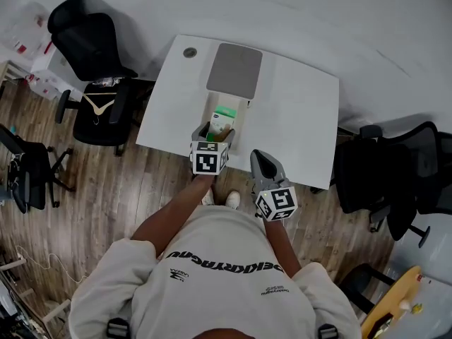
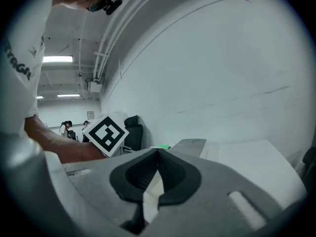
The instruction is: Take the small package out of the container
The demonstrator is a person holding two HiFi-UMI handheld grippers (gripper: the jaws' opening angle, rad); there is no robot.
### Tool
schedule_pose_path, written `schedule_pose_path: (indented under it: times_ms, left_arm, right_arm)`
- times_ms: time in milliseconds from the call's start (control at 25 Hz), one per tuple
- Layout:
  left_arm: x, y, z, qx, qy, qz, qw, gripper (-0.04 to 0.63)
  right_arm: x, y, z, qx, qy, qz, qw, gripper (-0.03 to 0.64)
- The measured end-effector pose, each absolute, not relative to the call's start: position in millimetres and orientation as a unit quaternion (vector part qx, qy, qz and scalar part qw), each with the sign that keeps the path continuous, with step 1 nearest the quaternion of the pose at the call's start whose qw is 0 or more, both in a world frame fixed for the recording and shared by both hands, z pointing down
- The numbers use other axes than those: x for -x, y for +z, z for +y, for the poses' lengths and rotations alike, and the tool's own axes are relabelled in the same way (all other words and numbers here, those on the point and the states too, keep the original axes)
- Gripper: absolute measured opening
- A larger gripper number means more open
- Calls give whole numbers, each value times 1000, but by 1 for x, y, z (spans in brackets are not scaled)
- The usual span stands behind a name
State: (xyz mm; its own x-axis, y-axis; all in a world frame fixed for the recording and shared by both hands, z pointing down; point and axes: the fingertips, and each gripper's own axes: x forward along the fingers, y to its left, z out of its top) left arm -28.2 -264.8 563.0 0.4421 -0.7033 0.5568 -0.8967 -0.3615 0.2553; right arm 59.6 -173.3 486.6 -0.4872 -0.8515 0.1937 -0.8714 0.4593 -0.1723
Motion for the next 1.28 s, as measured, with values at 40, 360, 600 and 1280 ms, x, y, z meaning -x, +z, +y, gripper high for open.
schedule_pose_path:
  times_ms: [40,360,600,1280]
  left_arm:
    - [28,560,-263,-807,177,-496,267,360]
    - [26,538,-257,-827,156,-484,239,360]
    - [27,527,-249,-836,136,-475,237,357]
    - [27,497,-225,-864,105,-458,182,357]
  right_arm:
    - [-60,485,-173,-504,122,-854,39,0]
    - [-62,477,-177,-504,114,-855,34,2]
    - [-65,472,-181,-505,108,-856,23,2]
    - [-68,468,-181,-504,103,-857,23,2]
